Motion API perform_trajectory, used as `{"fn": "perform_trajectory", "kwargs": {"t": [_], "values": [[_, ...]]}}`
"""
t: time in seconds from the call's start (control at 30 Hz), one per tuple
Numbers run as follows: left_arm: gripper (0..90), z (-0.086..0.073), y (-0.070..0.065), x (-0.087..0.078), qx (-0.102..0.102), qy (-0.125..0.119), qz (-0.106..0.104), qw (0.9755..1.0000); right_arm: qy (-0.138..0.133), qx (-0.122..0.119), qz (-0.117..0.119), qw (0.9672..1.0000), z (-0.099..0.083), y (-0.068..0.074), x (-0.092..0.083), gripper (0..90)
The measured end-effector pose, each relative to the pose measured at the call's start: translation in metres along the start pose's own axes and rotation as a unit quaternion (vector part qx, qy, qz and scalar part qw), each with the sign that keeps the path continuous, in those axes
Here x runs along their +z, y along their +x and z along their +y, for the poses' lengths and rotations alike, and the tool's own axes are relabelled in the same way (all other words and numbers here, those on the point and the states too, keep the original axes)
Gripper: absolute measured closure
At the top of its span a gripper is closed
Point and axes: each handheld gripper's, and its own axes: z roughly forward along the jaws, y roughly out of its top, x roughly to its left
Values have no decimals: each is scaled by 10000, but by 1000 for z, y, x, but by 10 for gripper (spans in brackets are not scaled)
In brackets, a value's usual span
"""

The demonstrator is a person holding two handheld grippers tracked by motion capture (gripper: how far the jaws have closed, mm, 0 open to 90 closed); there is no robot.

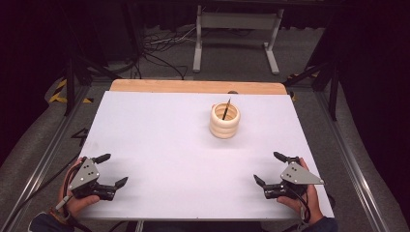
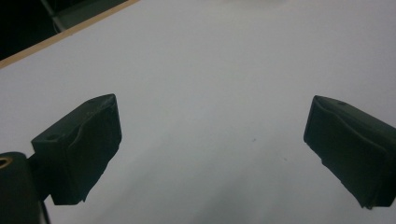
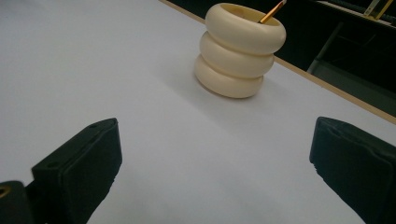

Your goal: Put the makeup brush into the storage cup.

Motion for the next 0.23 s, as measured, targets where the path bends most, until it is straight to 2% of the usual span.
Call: {"fn": "perform_trajectory", "kwargs": {"t": [0.23], "values": [[49,0,-2,3,52,90,-16,9999,-13,20,-15,10000,0,-1,0,29]]}}
